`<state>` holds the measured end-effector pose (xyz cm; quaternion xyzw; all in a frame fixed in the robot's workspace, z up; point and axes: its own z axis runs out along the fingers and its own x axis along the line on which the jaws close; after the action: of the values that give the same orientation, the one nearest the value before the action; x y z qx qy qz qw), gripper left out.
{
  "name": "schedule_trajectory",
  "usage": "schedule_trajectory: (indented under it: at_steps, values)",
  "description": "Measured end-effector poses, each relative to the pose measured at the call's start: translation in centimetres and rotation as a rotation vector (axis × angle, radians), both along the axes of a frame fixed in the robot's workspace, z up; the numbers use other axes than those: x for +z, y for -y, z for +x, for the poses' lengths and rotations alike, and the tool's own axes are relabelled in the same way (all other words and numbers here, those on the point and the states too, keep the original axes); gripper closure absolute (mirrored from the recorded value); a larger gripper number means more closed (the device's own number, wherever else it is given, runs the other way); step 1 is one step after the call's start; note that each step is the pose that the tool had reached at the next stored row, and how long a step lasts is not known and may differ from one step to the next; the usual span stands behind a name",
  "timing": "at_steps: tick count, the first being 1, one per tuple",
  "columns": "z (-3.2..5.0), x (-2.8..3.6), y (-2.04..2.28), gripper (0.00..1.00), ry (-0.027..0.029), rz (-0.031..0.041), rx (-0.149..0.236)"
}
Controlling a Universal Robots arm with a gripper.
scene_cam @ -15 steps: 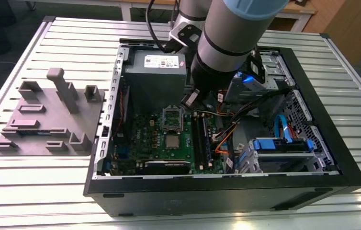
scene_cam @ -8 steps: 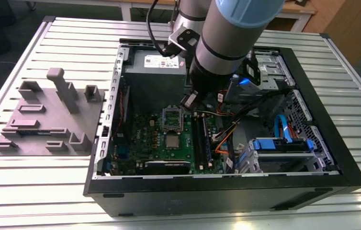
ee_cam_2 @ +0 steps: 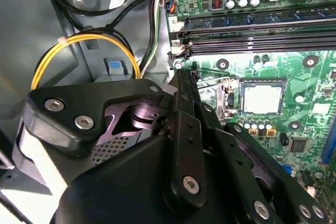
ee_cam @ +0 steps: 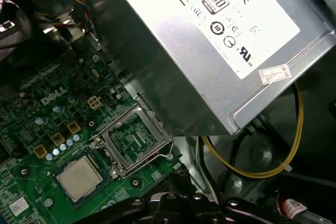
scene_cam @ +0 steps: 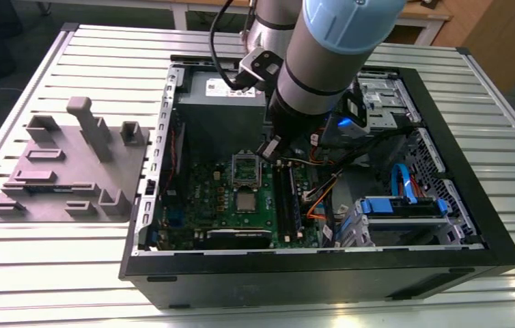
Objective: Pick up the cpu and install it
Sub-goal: 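Close the cpu cover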
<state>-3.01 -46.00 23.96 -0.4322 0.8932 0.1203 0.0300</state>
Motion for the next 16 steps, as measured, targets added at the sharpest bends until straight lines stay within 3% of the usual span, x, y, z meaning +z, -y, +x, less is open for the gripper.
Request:
schedule_trajectory:
  at_steps: [6,11,15,16]
  values:
    - [0.00,-0.92,0.00,0.90,0.0009,0.0095,0.000]
    - [0.00,-0.99,0.00,0.90,0.0007,0.0108,0.000]
    - [0.00,-1.22,0.00,0.90,0.0008,0.0501,0.000]
    - [0.00,-1.39,-0.01,0.90,0.0010,0.0558,0.000]
